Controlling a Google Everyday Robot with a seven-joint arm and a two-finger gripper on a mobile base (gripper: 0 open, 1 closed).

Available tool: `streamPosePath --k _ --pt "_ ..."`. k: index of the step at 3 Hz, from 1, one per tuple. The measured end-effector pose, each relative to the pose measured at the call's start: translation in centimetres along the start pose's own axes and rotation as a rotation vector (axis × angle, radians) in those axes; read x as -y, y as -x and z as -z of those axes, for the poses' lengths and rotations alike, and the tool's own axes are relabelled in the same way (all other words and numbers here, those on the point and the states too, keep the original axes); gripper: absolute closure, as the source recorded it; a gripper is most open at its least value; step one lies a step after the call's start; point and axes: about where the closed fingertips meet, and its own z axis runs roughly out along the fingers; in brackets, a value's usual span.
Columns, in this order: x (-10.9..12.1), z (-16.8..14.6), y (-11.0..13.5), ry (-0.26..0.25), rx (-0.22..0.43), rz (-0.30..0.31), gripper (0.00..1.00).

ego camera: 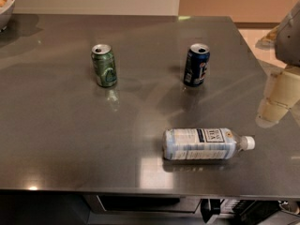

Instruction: Knock pepsi can over

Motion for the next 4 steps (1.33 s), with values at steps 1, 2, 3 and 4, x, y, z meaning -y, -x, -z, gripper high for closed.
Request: streamPosePath --k 1,2,3,4 --pt "0.0 0.0 0.0 0.000 0.000 0.000 0.00" --pt "1.0 -0.4 0.3 -0.007 0.013 -0.007 0.00" --pt "3.5 -1.6 1.1 -0.010 0.050 -0.031 0.00" --pt "6.4 -3.3 2.0 -0.020 0.085 -0.060 0.00"
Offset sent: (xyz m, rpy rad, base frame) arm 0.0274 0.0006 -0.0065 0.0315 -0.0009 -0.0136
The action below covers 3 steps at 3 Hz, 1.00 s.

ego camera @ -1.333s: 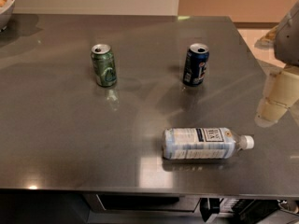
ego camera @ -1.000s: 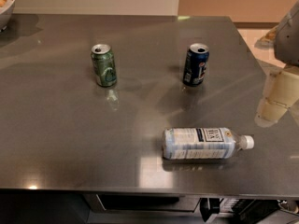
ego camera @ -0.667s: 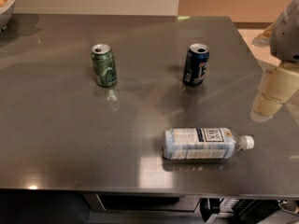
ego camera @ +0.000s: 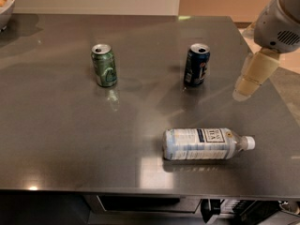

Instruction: Knock pepsi can over

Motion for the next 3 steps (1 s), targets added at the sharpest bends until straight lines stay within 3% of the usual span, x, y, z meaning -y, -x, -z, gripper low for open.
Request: streamPosePath --k 1,3 --pt "3.3 -2.1 1.1 -0.017 0.054 -0.031 0.00" --pt "8.6 -7.0 3.2 0.029 0.189 -0.150 0.00"
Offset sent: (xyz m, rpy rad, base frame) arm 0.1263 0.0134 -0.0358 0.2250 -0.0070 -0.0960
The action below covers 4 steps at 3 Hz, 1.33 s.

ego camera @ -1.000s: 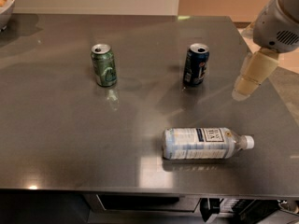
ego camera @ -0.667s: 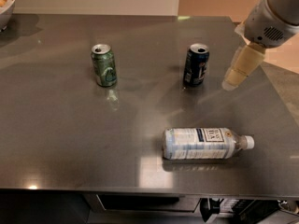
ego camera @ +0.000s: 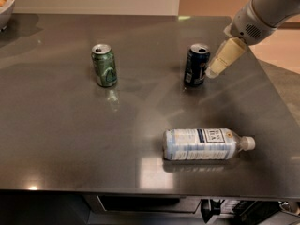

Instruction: Knock pepsi can over

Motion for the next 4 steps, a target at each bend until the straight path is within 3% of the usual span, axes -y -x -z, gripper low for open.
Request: streamPosePath --k 2,3,4 --pt "1.5 -3.6 1.2 0.034 0.168 -0.062 0.00" --pt "1.7 -4.5 1.8 0.039 0.239 -0.049 0.00" --pt "1.8 -5.1 1.9 0.048 0.277 -0.052 0.19"
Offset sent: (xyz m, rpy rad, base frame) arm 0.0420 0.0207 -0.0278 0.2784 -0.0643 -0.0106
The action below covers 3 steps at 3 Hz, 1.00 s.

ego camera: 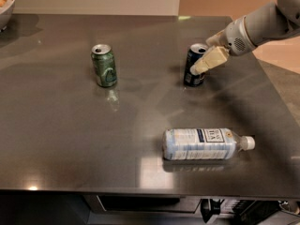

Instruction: Knock pepsi can over

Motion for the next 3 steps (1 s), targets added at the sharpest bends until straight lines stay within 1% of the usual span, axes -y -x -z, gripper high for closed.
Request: streamPosePath --k 1,3 --pt "0.34 -0.25 -0.03 0.014 0.008 -0.010 0.42" --pt "0.31 0.52 0.80 0.025 0.020 -0.011 0.88"
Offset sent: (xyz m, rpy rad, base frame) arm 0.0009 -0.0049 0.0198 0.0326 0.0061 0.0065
